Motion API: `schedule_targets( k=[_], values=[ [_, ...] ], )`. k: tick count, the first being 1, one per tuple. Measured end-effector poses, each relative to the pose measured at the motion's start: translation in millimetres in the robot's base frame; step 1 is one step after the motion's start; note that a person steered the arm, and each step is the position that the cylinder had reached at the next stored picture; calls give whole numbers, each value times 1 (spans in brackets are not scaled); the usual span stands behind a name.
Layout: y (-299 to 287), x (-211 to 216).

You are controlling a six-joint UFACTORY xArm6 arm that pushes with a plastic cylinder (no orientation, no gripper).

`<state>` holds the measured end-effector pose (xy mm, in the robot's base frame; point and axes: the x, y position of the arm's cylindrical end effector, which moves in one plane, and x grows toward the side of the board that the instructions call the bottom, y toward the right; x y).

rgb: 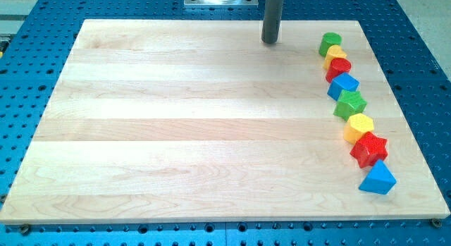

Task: Point to your hand right of the hexagon

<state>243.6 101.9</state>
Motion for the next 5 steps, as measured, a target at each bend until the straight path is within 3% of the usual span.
schedule_targets(
  k=[3,5],
  values=[
    [121,-11],
    [185,58]
  ],
)
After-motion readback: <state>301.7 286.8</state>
